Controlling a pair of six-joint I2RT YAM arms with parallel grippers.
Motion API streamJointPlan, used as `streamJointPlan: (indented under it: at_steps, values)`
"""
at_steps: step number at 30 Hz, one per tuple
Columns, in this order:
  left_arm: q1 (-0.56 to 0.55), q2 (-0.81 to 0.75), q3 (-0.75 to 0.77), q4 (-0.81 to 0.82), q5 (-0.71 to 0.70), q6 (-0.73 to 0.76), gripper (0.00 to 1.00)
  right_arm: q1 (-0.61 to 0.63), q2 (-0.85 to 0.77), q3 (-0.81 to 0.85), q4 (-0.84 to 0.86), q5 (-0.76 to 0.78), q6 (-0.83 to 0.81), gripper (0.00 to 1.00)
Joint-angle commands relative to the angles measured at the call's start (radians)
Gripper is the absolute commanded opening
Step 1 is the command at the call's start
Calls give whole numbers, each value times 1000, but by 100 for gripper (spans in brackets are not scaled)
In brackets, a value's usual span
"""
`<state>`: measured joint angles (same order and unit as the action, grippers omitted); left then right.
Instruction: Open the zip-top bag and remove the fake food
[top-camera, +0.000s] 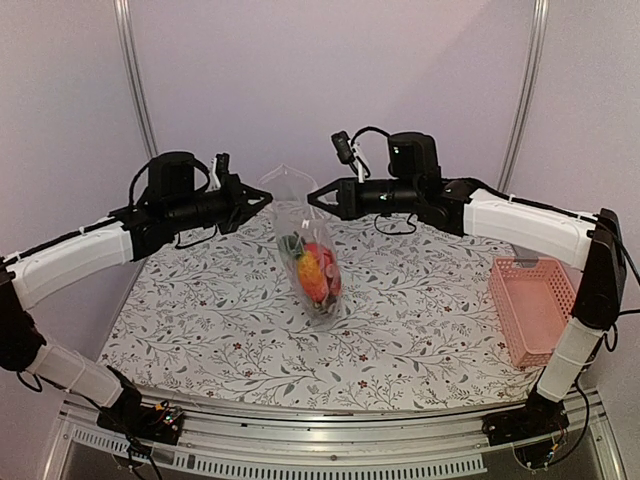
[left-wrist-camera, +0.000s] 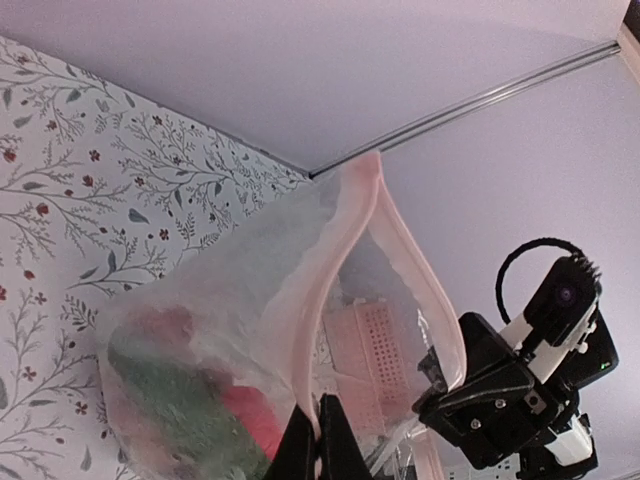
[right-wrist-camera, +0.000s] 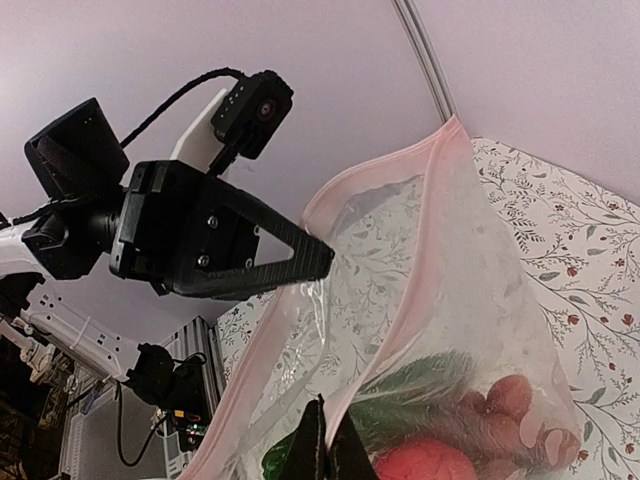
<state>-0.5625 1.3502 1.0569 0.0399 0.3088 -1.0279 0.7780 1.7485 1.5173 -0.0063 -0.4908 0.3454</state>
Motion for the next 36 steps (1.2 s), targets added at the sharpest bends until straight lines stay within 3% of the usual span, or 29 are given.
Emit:
streamJointPlan:
  at_steps: [1,7,11,17,24,28,31,36]
  values:
    - [89,-21,111,-98,10,136,0,-5,54,53,82,-44,31,0]
    - [127,22,280,-276,18,307,0,-4,143,83,245,-110,154,0]
    - [126,95,334,-314,88,350,0,-8,192,32,329,-103,209,0]
    - [79,206,286,-281,151,399,0,-20,199,-210,439,-61,226,0]
    - [-57,310,262,-216,235,447,0,-20,93,-516,522,44,211,0]
    - [-118,369,265,-177,261,452,0,-20,-16,-666,519,153,166,5]
    - [-148,427,284,-165,267,451,0,-27,-85,-752,508,228,123,14]
    - [-198,517,320,-152,273,465,0,-37,-147,-821,477,290,66,22]
